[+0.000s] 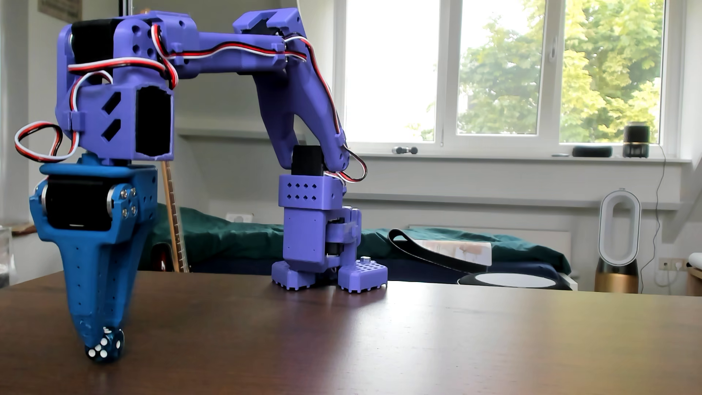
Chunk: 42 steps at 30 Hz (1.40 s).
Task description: Grab the blue dice
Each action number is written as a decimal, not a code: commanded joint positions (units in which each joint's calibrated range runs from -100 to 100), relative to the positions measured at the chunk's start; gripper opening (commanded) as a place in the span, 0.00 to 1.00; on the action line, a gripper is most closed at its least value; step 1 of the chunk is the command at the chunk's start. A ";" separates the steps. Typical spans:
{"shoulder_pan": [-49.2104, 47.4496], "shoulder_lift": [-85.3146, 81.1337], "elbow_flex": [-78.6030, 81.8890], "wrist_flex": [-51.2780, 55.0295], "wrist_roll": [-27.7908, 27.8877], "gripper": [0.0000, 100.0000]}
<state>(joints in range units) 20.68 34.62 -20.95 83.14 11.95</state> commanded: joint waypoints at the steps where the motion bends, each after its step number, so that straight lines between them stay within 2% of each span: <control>1: -0.14 -20.09 1.51 0.36 -1.54 0.02; 7: -3.66 -51.32 22.40 -0.07 -1.70 0.02; 16: -6.85 -111.43 63.99 -0.92 -0.64 0.02; 20: -8.74 -127.58 71.76 -4.94 -0.91 0.02; 23: -11.27 -130.60 72.67 -8.96 -1.96 0.02; 30: -17.25 -131.27 63.72 -17.60 -9.53 0.02; 42: -18.64 -126.41 68.69 -29.91 -10.90 0.02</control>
<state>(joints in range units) 2.15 -96.74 45.90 59.06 1.28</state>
